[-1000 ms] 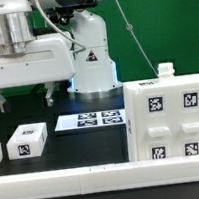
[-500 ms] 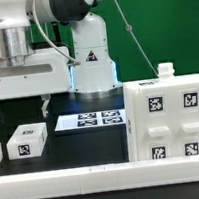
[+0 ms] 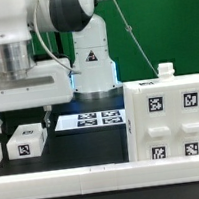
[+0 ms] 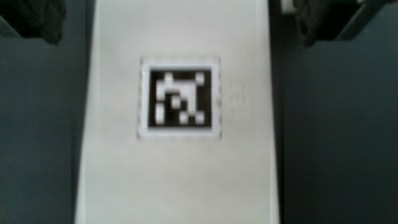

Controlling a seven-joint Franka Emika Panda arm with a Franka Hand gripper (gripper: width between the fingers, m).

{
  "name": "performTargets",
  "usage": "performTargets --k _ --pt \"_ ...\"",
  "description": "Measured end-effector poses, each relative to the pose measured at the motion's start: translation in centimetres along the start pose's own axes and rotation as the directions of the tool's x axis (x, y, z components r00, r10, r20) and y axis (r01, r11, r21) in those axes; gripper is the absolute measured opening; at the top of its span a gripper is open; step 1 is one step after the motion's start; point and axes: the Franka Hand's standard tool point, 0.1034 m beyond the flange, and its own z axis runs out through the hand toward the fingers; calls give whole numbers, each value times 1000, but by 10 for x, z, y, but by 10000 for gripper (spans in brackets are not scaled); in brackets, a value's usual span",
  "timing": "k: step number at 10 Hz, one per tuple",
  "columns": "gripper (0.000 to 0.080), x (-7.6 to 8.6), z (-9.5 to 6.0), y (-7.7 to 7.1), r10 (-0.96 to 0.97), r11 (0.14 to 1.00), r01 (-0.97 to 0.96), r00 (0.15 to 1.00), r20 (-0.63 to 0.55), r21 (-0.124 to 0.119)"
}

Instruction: Assemble cabinet

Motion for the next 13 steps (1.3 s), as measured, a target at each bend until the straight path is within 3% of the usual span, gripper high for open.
performTargets --k 8,9,13 --pt "649 -10 19 -7 1 1000 -1 999 38 5" --pt "550 -10 19 -7 1 1000 -1 999 38 5" --pt "551 -10 19 -7 1 1000 -1 999 38 5"
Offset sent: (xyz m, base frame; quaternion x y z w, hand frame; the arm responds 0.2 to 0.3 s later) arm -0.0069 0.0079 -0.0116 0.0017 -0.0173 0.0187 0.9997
